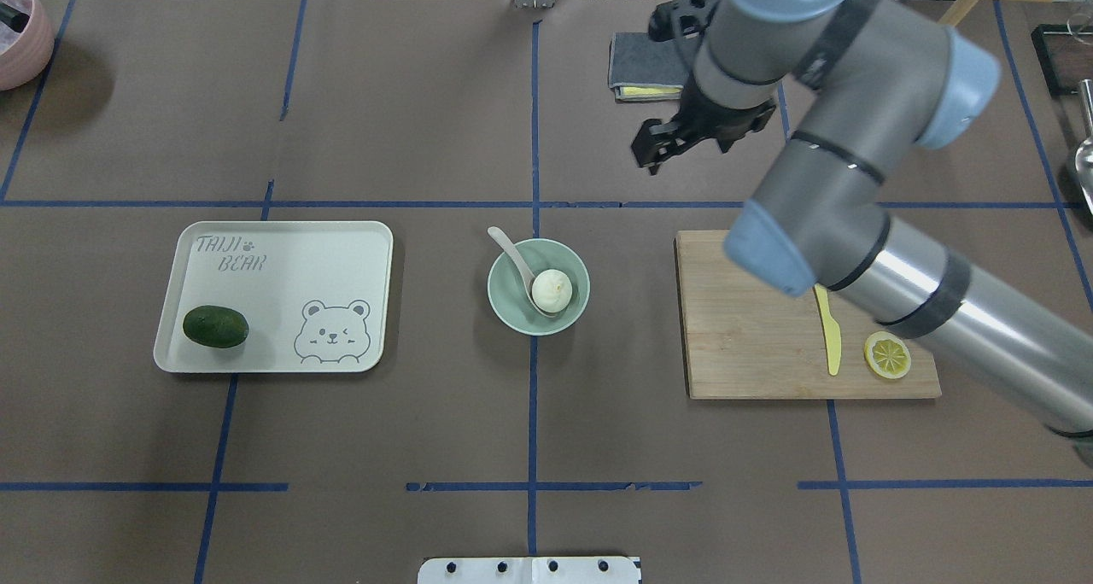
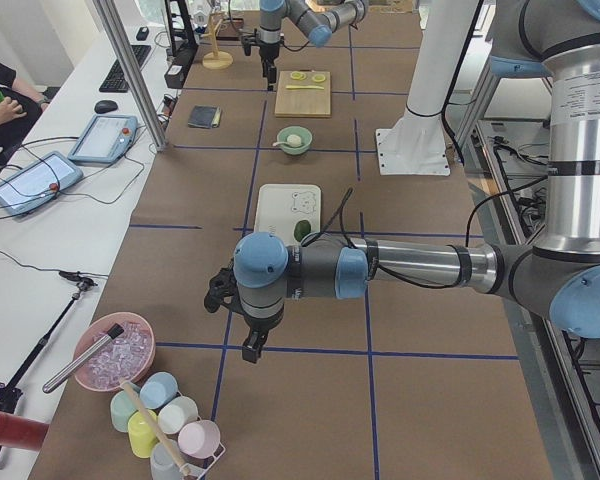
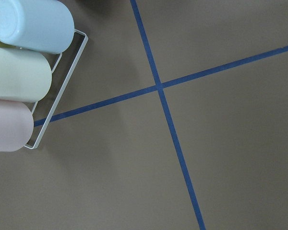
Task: Put spoon and bun in bowl
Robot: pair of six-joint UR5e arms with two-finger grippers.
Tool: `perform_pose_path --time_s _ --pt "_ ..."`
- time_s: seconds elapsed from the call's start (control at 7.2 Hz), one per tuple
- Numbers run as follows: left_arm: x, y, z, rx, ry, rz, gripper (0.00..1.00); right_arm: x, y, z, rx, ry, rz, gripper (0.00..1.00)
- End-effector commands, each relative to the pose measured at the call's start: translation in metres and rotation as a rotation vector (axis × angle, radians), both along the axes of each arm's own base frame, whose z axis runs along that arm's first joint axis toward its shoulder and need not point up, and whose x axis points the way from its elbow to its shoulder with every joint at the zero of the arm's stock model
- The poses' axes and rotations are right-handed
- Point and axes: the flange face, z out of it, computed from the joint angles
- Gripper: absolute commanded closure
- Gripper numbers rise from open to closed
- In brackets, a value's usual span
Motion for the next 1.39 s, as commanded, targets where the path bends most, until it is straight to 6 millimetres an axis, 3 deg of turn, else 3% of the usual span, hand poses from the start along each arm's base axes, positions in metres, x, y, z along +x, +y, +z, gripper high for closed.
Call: perform_pose_path --time_s 0.0,0.28,0.42,0.56,0.69,0.83,0.97,1.25 --pt "0.001 0.002 0.013 -0.025 0.002 0.003 0.0 0.138 -0.031 0.098 0.079 0.011 -0.13 0.0" --pt "0.001 -0.001 0.01 -0.02 -0.001 0.003 0.0 0.268 -0.025 0.206 0.065 0.085 -0.106 0.0" --pt "0.002 0.0 0.011 -0.039 0.005 -0.005 0.0 0.324 0.003 0.269 0.033 0.119 -0.113 0.0" --pt "0.002 0.001 0.013 -0.052 0.006 -0.01 0.0 0.37 0.034 0.316 -0.017 0.129 -0.088 0.0" --pt "0.002 0.0 0.011 -0.103 0.012 -0.063 0.0 0.401 0.071 0.358 -0.106 0.112 -0.036 0.0" --pt "0.002 0.0 0.011 -0.111 0.01 -0.077 0.0 0.415 0.098 0.385 -0.163 0.114 -0.014 0.0" --pt "0.001 0.0 0.01 -0.093 0.004 -0.066 0.0 0.422 0.114 0.401 -0.199 0.111 0.0 0.0" --pt "0.002 0.001 0.012 -0.098 0.006 -0.065 0.0 0.421 0.116 0.401 -0.207 0.073 0.002 0.0"
